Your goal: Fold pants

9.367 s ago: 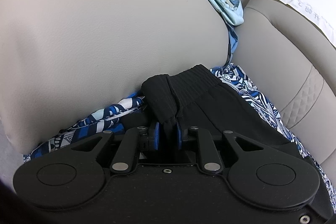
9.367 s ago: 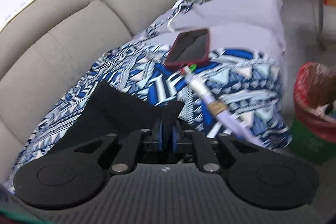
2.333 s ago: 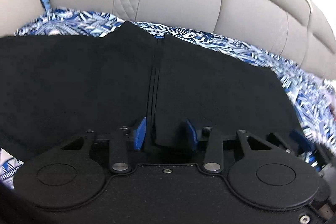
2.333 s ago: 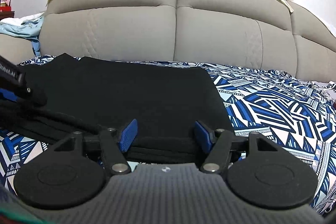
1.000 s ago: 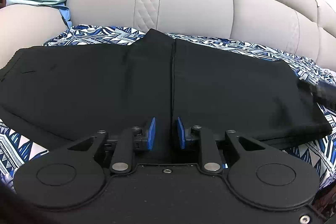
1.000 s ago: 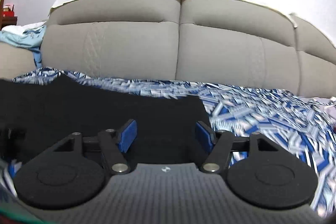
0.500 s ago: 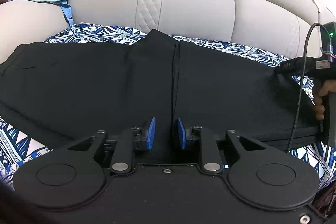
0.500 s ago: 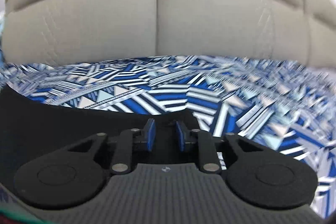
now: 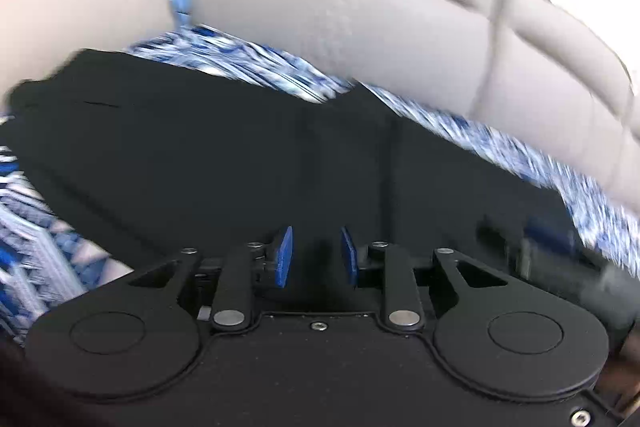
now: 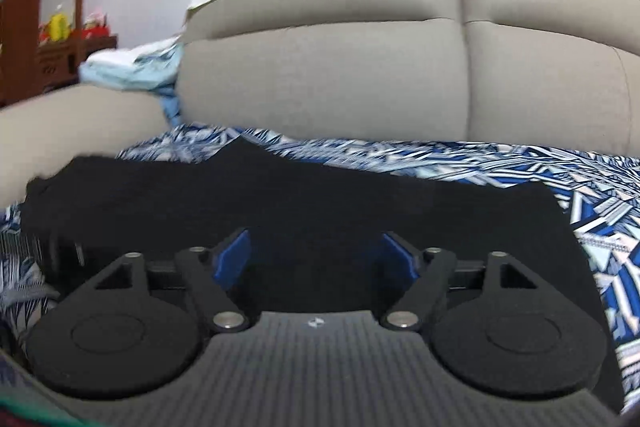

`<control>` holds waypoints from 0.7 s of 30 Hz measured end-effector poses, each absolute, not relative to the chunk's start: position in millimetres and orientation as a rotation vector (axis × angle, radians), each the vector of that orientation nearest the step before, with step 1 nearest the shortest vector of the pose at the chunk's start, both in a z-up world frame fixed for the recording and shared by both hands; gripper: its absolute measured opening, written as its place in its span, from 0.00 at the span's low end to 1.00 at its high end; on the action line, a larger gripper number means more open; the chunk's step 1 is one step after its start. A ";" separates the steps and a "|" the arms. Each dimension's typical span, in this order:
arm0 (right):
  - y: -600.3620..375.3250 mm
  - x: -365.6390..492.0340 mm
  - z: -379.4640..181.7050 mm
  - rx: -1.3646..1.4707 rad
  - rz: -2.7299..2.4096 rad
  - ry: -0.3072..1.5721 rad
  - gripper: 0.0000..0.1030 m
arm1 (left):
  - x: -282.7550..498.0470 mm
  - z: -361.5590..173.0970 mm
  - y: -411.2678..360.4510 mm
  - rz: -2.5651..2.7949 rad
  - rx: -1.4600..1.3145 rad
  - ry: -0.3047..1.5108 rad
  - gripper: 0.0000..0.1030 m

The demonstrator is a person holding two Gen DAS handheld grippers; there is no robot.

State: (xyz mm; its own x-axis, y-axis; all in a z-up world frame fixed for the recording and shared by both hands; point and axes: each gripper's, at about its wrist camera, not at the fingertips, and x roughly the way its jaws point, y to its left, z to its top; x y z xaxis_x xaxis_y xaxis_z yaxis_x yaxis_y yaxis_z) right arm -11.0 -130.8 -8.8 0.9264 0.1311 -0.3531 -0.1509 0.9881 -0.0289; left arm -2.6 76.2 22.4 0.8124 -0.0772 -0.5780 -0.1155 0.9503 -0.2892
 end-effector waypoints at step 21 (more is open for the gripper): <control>-76.4 -18.5 -39.3 -0.138 0.100 0.350 1.00 | 16.4 2.8 257.6 0.379 -0.514 0.496 0.99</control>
State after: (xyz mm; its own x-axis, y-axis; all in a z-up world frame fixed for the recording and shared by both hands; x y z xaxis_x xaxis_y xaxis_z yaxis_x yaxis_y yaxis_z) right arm -18.5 -76.4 -39.3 0.9344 0.0738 -0.3485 -0.1217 0.9856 -0.1176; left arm 16.4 257.6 2.8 0.8154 0.2186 -0.5360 -0.4601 0.8066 -0.3711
